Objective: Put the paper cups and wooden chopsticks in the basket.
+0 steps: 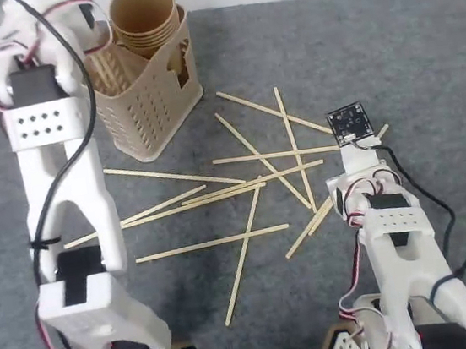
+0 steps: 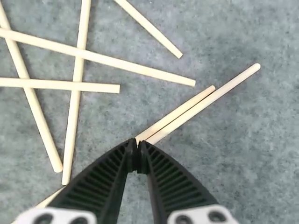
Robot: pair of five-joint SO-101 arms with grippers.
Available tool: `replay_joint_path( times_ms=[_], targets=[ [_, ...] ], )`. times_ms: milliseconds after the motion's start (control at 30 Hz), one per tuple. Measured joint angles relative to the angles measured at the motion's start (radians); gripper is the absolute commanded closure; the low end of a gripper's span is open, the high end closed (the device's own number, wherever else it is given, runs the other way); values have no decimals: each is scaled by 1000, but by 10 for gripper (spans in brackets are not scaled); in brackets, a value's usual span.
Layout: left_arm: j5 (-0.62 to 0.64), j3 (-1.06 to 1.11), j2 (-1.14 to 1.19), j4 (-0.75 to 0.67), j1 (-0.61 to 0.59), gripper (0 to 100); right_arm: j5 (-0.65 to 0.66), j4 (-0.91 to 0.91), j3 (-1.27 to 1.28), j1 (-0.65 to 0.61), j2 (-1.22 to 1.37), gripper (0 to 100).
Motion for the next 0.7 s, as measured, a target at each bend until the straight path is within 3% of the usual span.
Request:
replay_joint_path(
  times_ms=[333,700],
  targets=[
    [-34,61,-164,121,11,772,0,0,0,-3,0,991],
    [-663,91,-270,735,121,772,0,0,0,-2,0,991]
  ],
)
